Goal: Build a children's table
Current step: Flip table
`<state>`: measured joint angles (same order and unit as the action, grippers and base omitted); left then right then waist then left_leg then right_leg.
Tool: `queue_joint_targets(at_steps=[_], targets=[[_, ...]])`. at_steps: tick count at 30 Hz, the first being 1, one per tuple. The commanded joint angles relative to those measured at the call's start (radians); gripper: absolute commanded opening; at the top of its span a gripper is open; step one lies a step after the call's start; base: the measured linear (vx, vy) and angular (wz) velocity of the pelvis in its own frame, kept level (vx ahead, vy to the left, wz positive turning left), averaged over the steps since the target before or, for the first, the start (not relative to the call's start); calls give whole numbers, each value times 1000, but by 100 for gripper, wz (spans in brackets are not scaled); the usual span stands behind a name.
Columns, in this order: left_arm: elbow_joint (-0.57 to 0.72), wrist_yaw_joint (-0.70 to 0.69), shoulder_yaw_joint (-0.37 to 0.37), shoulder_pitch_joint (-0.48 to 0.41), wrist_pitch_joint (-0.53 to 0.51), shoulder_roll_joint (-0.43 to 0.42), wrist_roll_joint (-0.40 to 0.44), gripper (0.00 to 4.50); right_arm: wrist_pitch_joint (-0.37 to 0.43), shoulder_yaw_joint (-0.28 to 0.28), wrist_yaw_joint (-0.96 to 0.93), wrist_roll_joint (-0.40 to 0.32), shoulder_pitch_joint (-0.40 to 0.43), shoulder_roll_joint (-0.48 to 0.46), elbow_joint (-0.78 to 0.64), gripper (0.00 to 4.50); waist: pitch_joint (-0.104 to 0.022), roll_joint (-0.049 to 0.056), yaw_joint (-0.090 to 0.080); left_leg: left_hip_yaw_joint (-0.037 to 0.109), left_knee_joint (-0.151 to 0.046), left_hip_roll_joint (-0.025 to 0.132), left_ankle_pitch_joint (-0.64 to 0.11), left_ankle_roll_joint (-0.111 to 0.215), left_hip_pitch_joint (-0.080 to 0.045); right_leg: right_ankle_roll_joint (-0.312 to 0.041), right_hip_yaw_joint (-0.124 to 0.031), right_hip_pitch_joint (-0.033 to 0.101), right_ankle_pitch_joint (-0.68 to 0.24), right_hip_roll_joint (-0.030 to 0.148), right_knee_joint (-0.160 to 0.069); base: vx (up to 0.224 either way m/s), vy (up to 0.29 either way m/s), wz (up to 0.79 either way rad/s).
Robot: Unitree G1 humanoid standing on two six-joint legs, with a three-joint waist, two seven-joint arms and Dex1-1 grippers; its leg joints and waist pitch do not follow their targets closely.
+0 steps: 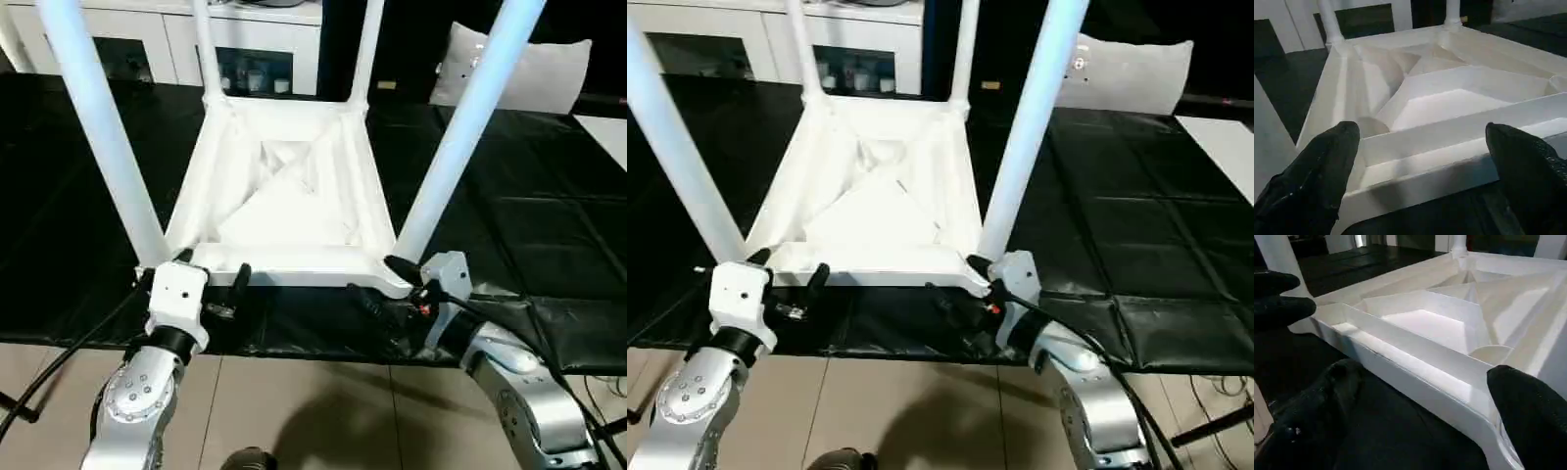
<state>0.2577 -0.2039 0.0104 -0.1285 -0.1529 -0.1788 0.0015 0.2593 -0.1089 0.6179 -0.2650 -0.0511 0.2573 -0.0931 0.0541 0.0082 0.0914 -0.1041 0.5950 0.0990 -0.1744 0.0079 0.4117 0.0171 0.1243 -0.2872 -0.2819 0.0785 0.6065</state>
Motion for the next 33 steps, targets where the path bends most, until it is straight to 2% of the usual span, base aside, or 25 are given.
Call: queue_joint_targets(at_steps=[1, 2, 3, 4, 5, 6, 7, 8, 9, 10, 11, 12, 13, 14, 15, 16, 17, 18, 19, 20, 21, 23, 24, 27, 33], targets=[[2, -6, 4, 0, -8, -1, -7, 449, -4, -1, 4, 2, -5, 1, 2, 450, -28, 5, 23, 50, -52, 65, -488, 12, 28, -51, -37, 92, -536, 196, -171, -12, 20, 29], [2, -7, 4, 0, -8, -2, -7, 449, -5, -1, 5, 3, -4, 1, 2, 450, -14, -5, 13, 45, -12, 72, -468, 27, 17, -57, -36, 87, -669, 226, -203, -12, 20, 29], [-4, -8, 3, 0, -4, -5, -8, 449, -8, 0, 1, 4, -2, -1, 2, 450, 1, 7, -3, 37, 79, 95, -377, 34, -3, -87, 2, 112, -861, 275, -259, 43, 49, 52], [-5, -8, 3, 0, -3, -5, -8, 449, -8, 1, 0, 3, -2, -3, 2, 450, 19, 20, -28, 40, 104, 111, -369, 15, -17, -98, 53, 136, -913, 273, -270, 69, 99, 47], [-11, -10, 1, 0, 0, -7, -9, 449, -9, 6, -5, -2, 0, -7, 4, 450, 32, 51, -56, 59, 5, 120, -609, -61, -43, -90, 108, 141, -816, 161, -199, 69, 99, 47], [-12, -10, 1, 0, 1, -7, -8, 449, -9, 5, -5, -1, 0, -7, 5, 450, 25, 68, -64, 82, -98, 100, -802, -98, -37, -87, 113, 141, -668, 51, -98, 106, 138, 47], [-26, -13, 0, 0, 8, -10, -7, 449, -13, 3, -8, 3, 1, -5, 8, 450, 2, 56, -88, 136, -158, 161, -1053, -185, -133, -71, 28, 57, -248, -28, 67, 149, 131, 24], [-35, -14, 1, 0, 12, -11, -5, 449, -14, 2, -9, 5, 1, -4, 9, 450, -10, 60, -67, 164, -148, 167, -1059, -173, -159, -34, -17, 1, -128, -25, 100, 223, 175, 20], [-44, -17, 0, 0, 21, -12, -8, 449, -14, 0, -9, 7, 2, -3, 10, 450, -25, 54, -88, 170, -139, 149, -948, -138, -165, -9, -29, -24, -58, -25, 102, 153, 106, -3], [-49, -19, -1, 0, 26, -11, -11, 449, -14, -1, -10, 7, 2, -3, 10, 450, -32, 59, -87, 165, -134, 134, -857, -114, -171, -2, -28, -39, -15, -28, 99, 143, 76, -12], [-54, -18, -2, 0, 32, -12, -12, 449, -14, -1, -10, 7, 3, -2, 10, 450, -35, 46, -94, 155, -119, 125, -585, -40, -166, 10, -37, -68, 83, -17, 87, 69, 32, -9], [-58, -17, -3, -1, 36, -12, -13, 449, -14, -1, -10, 7, 3, -2, 10, 450, -23, 30, -80, 114, -117, 113, -359, -11, -122, 4, -56, -81, 183, 7, 59, 118, 44, -12], [-63, -16, -5, -1, 41, -11, -14, 449, -14, 0, -9, 7, 3, -2, 10, 450, -33, 15, -76, 98, -97, 101, -253, -5, -125, 5, -72, -91, 240, 25, 26, 122, -8, 5], [-63, -16, -5, -1, 41, -11, -14, 449, -14, 0, -9, 7, 3, -2, 10, 450, -37, -8, -71, 78, -71, 84, -167, -1, -114, 12, -104, -85, 304, 54, -22, 122, -8, 5], [-66, -14, -6, -2, 45, -10, -15, 449, -13, 0, -8, 8, 3, -1, 10, 450, -36, -48, -45, 59, 12, 55, -125, 21, -65, -15, -215, -24, 259, 202, -81, 119, -78, 12], [-67, -13, -9, -5, 51, -9, -18, 449, -12, 1, -6, 9, 3, 1, 10, 450, -47, -55, -34, 64, 24, 61, -87, 17, -65, -52, -221, -16, 280, 216, -77, 95, -80, 1], [-68, -13, -10, -6, 53, -9, -19, 449, -12, 1, -6, 8, 2, 2, 11, 450, -55, -55, -27, 66, 21, 71, -55, 10, -58, -94, -216, 2, 311, 215, -63, 95, -80, 1], [-68, -14, -10, -8, 56, -9, -20, 449, -12, 1, -6, 8, 2, 4, 12, 450, -52, -41, -18, 67, -7, 93, -17, -1, -54, -192, -189, -2, 365, 175, -46, 82, -47, -2], [-68, -14, -10, -9, 58, -8, -21, 449, -13, 1, -6, 7, 2, 4, 13, 450, -48, -24, -29, 78, -38, 120, 3, -10, -60, -256, -155, -19, 356, 116, -23, 0, 0, 0], [-68, -15, -11, -11, 62, -8, -22, 449, -13, 0, -7, 8, 1, 5, 14, 450, -51, -19, -32, 84, -40, 129, 16, -12, -73, -266, -144, -32, 345, 100, -21, 0, 0, 0], [-67, -15, -11, -13, 64, -8, -22, 449, -14, 1, -8, 9, 0, 7, 14, 450, -50, -21, -40, 81, -39, 127, 31, -4, -82, -289, -137, -39, 323, 98, -23, 0, 0, 0], [-64, -15, -9, -17, 69, -6, -21, 449, -19, 4, -18, 14, -4, 7, 19, 450, -40, -24, -39, 73, -43, 120, -47, 22, -71, -311, -147, -32, 249, 115, -34, 0, 0, 0], [-63, -15, -9, -19, 72, -5, -20, 449, -22, 6, -24, 17, -6, 7, 22, 450, -30, -27, -34, 74, -54, 127, -235, 28, -66, -302, -157, -29, 31, 132, -53, -51, -13, 3], [-56, -13, -8, -25, 81, -3, -21, 449, -32, 13, -52, 33, -13, 3, 41, 450, -22, -33, -33, 70, -61, 132, -339, 11, -72, -281, -163, -42, -132, 132, -69, -36, -12, 3], [40, -77, 9, -75, 68, -32, -65, 449, -53, 38, -127, 67, -39, -16, 86, 450, -20, -37, -34, 63, -71, 139, -356, -15, -64, -263, -159, -48, -146, 128, -66, 0, 0, 0]])
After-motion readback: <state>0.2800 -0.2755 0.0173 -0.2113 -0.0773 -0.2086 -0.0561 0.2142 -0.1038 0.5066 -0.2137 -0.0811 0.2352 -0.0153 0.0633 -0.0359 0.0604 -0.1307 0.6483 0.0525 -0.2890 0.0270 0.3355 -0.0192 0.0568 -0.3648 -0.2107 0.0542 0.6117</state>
